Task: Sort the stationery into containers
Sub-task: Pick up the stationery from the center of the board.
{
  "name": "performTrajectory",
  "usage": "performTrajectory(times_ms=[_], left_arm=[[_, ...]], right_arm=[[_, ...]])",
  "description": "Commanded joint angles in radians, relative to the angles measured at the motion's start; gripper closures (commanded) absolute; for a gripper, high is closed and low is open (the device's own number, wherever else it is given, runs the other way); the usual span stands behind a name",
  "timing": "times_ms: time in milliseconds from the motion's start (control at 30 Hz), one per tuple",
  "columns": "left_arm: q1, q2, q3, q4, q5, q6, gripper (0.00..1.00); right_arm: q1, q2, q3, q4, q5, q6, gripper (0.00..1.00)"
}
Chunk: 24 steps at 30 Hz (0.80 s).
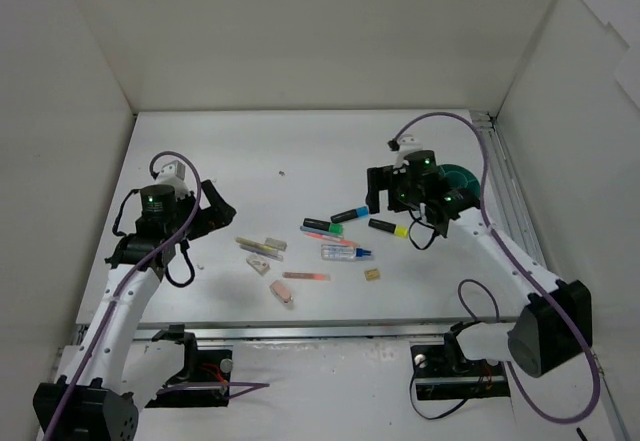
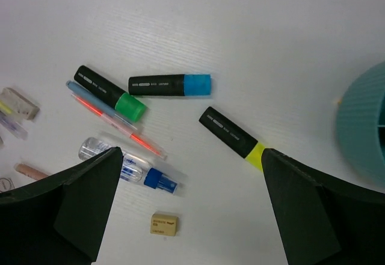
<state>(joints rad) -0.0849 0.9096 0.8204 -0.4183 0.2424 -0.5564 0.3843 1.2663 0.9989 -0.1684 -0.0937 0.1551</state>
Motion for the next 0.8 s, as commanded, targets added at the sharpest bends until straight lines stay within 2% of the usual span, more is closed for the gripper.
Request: performTrajectory(times_ms=[0,267,400,467,500,767], left_arm=[[-0.006,0.020,-0.012,0.094,0.063,-0.022,0.01],[-0.015,0.118,-0.072,0.108,0.109,-0.010,0.00],[-0.024,0.150,-0.093,0.128,0.117,-0.017,0.00],[-0.035,0.167,-0.092,0.128,0.118,-0.017,0.01],[-0.035,0.170,-0.092,0.128,0.118,-0.011,0.01],[-0.055,0.215,-0.064,0.130,0.138,0.036,0.00]], right_arm=[[0.056,0.092,0.056,0.001,0.060,-0.068,0.02],[0.203,0.202,0.030,-0.005,0.045,-0.126,0.02],[0.222,0.225,0.036,-0.003,0.132,-0.083,0.02],[0.220,0.225,0.034,-0.002,0.101,-0.095,0.02],[0.223,0.222,0.023,0.001,0.009,-0.135,0.02],[0.263,0.284,-0.019,-0.002,-0.204,-0.268,0.03]])
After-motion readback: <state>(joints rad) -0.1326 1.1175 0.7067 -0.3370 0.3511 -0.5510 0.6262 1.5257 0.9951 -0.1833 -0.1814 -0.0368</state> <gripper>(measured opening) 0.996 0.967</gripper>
